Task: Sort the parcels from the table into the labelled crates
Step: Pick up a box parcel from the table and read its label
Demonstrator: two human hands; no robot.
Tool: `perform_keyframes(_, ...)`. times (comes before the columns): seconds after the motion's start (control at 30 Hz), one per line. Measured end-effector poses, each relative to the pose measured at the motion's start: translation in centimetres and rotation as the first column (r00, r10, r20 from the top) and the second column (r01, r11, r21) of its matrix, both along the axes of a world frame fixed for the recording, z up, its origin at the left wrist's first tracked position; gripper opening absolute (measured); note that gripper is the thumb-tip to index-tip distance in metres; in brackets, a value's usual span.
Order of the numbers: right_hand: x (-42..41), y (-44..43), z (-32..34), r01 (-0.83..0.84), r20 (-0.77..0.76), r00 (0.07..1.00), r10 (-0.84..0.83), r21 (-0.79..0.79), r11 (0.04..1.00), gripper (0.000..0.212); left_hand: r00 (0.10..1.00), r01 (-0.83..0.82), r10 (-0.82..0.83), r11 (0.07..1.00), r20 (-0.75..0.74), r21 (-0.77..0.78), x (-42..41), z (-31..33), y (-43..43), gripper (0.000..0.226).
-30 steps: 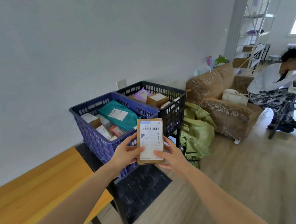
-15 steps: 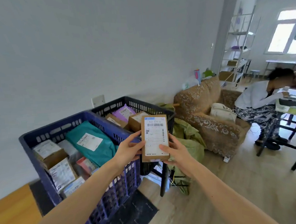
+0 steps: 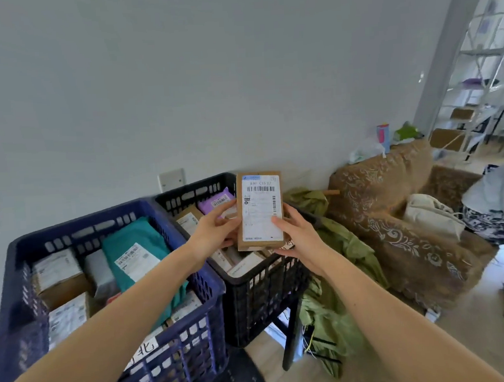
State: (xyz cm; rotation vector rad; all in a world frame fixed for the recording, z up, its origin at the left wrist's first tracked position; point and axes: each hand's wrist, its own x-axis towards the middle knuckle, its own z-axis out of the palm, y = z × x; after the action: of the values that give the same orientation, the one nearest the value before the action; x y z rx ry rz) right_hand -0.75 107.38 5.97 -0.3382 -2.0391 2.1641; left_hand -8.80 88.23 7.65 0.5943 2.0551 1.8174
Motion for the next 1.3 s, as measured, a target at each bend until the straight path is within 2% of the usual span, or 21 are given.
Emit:
perform_keyframes(0.2, -6.6, 5.0, -1.3, -0.196, 0.026, 0.98, 0.197, -0.025, 0.98, 0.051, 0.981, -0.192, 0.194, 0.98, 0.024, -0.049, -2.5, -0.1, 3.7, 0.049)
perform_keyframes(0.5, -13.2, 10.9, -3.8, -0.411, 0.147, 0.9, 0.41, -0.024, 0.911, 0.041, 0.935, -0.338, 0.347, 0.934, 0.078, -0.114, -4.3, -1.8, 8.6, 0.066)
perform_keyframes(0.63, -15.3, 11.5, -5.0, -0.476, 0.183, 0.857, 0.482, -0.081, 0.876, 0.035, 0.914, -0.378, 0.392, 0.916, 0.101, -0.137, -5.3, -2.8, 9.1, 0.068)
perform_keyframes(0.73, -16.4, 10.9, -5.5, -0.5, 0.21, 0.832, 0.513, -0.118, 0.858, 0.041, 0.894, -0.406, 0.43, 0.897, 0.128, -0.177, -6.2, -3.3, 8.6, 0.068)
perform_keyframes(0.87, -18.0, 10.7, -5.4, -0.532, 0.234, 0.798, 0.555, -0.158, 0.832, 0.039, 0.868, -0.444, 0.473, 0.875, 0.153, -0.192, -7.6, -3.5, 8.0, 0.063)
perform_keyframes(1.3, -21.5, 7.1, -5.4, -0.547, 0.263, 0.762, 0.592, -0.231, 0.805, 0.034, 0.876, -0.417, 0.46, 0.874, 0.146, -0.249, -11.4, -3.2, 4.7, 0.06)
